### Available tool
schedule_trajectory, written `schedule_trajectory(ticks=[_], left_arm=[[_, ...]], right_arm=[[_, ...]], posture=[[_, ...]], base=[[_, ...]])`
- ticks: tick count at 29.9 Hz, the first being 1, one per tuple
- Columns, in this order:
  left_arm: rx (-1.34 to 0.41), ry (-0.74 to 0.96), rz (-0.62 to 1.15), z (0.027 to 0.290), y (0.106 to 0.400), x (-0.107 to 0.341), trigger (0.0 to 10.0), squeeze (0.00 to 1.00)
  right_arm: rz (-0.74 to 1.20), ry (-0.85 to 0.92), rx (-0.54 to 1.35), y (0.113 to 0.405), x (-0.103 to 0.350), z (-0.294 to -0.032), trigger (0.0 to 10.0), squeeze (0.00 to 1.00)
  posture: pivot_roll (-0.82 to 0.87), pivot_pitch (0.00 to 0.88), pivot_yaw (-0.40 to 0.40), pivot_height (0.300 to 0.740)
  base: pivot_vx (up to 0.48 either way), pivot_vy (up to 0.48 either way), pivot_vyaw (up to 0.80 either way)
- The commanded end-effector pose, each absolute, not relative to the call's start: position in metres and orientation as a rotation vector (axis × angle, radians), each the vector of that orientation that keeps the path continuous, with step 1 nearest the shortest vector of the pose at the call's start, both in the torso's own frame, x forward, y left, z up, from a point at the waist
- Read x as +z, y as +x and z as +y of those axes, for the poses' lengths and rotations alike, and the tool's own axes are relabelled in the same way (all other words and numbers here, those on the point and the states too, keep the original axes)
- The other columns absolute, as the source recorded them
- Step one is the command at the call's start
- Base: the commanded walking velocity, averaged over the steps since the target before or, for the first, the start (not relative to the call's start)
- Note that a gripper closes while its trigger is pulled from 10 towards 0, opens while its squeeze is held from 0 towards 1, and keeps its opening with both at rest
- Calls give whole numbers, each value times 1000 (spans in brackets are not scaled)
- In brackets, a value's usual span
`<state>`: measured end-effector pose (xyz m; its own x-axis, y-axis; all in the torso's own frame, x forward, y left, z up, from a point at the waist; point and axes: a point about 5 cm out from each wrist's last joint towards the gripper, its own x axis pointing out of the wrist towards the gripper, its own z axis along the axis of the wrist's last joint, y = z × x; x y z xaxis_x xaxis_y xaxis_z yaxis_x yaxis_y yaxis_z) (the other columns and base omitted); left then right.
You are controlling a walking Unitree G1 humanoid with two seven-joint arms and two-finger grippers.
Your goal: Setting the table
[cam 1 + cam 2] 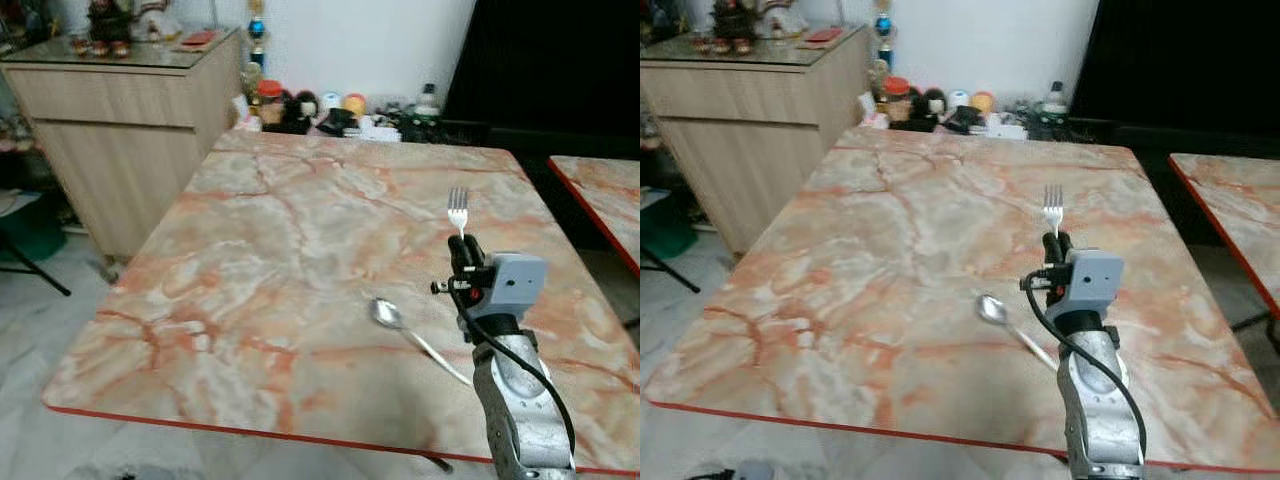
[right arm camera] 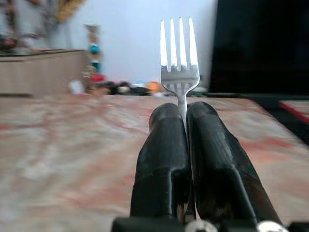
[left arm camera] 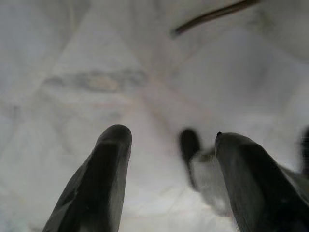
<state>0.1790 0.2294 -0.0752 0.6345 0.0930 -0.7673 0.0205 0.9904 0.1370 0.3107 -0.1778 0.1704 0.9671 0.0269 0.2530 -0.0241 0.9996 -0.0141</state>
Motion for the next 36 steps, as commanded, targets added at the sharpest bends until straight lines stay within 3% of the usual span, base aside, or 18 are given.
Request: schedule_trajectory(ticks=[1,36], left_arm=[[51,131,918,232,170,-79,10000,0],[43,117,926,226,168,-82,10000,0]], right_arm=[[-301,5,29,311,181,-176,10000,0],[-364,-32,21,314,195,-176,10000,0]], posture=[[-16,87,-8,740],[-26,101,-4,740]], base=[[0,-326,0],[0,-340,0]])
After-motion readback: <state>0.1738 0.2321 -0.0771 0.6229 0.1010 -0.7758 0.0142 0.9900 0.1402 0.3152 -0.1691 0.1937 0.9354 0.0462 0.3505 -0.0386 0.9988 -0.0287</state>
